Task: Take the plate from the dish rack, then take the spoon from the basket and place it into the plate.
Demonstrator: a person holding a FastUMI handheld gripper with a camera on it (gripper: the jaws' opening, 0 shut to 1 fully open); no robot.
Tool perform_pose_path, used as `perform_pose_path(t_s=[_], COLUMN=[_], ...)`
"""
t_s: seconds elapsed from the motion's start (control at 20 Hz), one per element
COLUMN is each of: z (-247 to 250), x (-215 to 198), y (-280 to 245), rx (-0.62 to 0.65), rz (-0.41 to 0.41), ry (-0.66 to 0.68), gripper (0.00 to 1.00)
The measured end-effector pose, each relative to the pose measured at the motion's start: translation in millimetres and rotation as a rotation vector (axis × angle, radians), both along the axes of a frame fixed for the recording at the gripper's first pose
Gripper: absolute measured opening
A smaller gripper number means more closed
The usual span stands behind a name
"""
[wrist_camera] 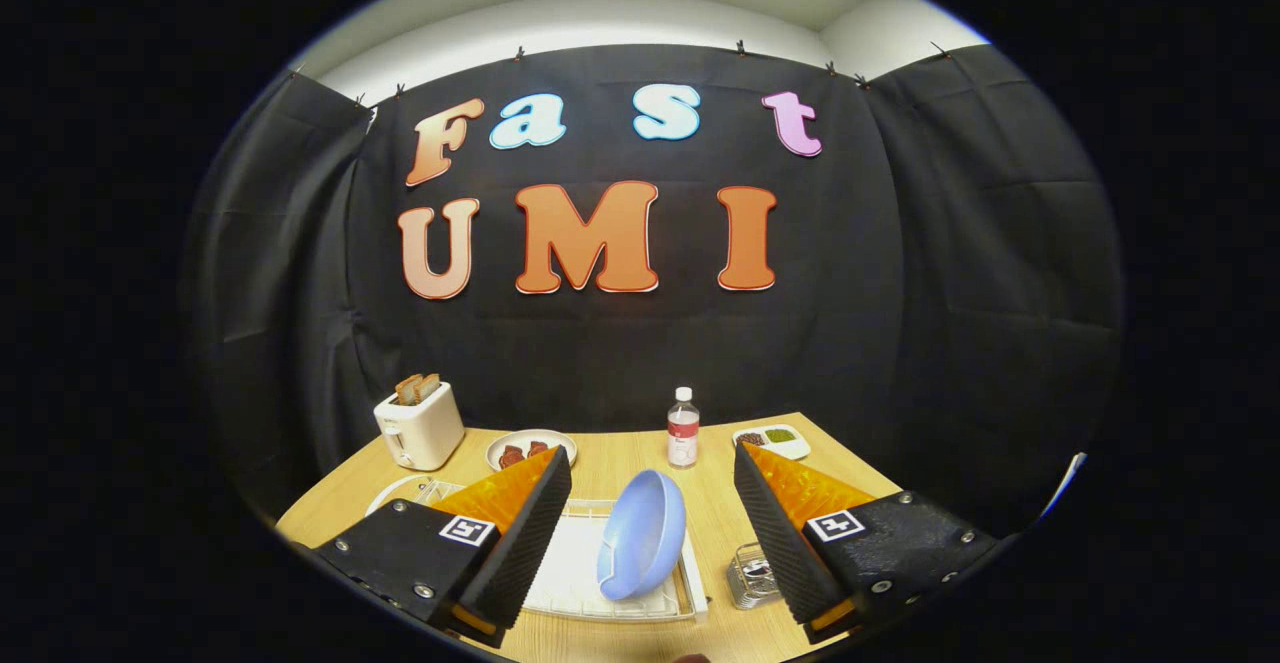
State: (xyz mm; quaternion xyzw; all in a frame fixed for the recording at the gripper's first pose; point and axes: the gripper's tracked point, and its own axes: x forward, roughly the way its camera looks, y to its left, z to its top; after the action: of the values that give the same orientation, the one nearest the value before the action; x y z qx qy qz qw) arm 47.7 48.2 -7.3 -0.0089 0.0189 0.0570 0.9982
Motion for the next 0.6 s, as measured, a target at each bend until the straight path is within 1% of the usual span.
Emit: perform_pose_path(t_s=[0.1,0.35,0.6], z=[-11,-52,-81], x=[8,31,45], y=[-1,-10,-8], rx=[-0.013,-0.021,-0.042], rz=[-0.007,-0.041,-0.031], ry=[0.027,0.152,0.237], gripper=[0.98,0.98,0.98])
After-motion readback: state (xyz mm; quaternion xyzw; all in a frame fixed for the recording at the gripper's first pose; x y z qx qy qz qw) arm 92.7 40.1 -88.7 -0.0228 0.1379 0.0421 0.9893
